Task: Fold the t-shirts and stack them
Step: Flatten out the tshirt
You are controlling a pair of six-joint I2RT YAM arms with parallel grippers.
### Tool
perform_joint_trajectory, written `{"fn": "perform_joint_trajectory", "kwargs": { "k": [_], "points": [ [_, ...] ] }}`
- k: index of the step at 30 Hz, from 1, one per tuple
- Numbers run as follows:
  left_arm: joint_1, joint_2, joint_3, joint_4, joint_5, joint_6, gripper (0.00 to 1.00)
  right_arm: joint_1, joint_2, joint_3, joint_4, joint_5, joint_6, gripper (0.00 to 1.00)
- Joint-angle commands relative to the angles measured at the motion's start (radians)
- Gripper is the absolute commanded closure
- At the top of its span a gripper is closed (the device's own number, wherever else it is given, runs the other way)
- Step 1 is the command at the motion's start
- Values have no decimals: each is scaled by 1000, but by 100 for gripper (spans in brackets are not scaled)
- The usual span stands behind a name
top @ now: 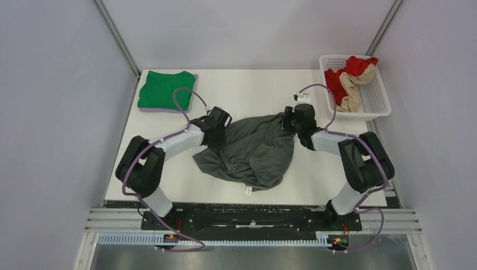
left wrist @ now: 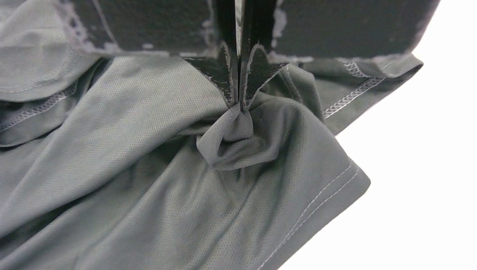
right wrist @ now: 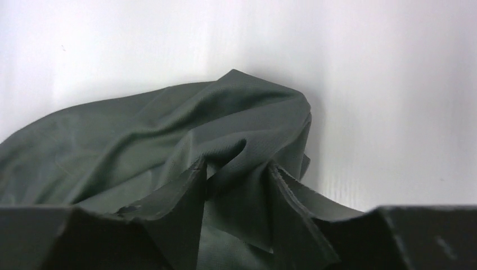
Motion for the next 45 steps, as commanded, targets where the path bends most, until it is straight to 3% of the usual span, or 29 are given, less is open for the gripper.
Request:
{"fn": "perform_joint_trajectory", "kwargs": {
  "k": [1,3,4,8,15,20,25,34,41,45],
  "points": [
    [-4,-128,42,28,-82,53,98,-3,40,25,96,-30,-30,71],
    [-4,-187,42,34,-120,58,98,-4,31,15,108,-18,-35,94],
    [-4,-219,43,38,-141,61,98,-4,10,2,117,-8,-37,100],
    [-4,-357,56,46,-211,78,98,-4,-146,-19,105,13,-92,100],
    [-3,-679,129,37,-310,140,98,-3,-579,-47,-2,-4,-167,100],
    [-4,-864,239,66,-203,197,98,-4,-844,15,-112,-68,-179,100],
    [-3,-979,336,93,-59,228,98,-3,-989,166,-225,-150,-195,100],
    [-2,-1067,368,74,54,214,98,-3,-978,465,-429,-158,-250,100],
    [-2,-946,225,34,-127,207,98,-3,-820,438,-445,26,-296,100],
    [-3,-758,64,51,-379,182,91,-3,-642,341,-364,103,-332,100]
  ]
}}
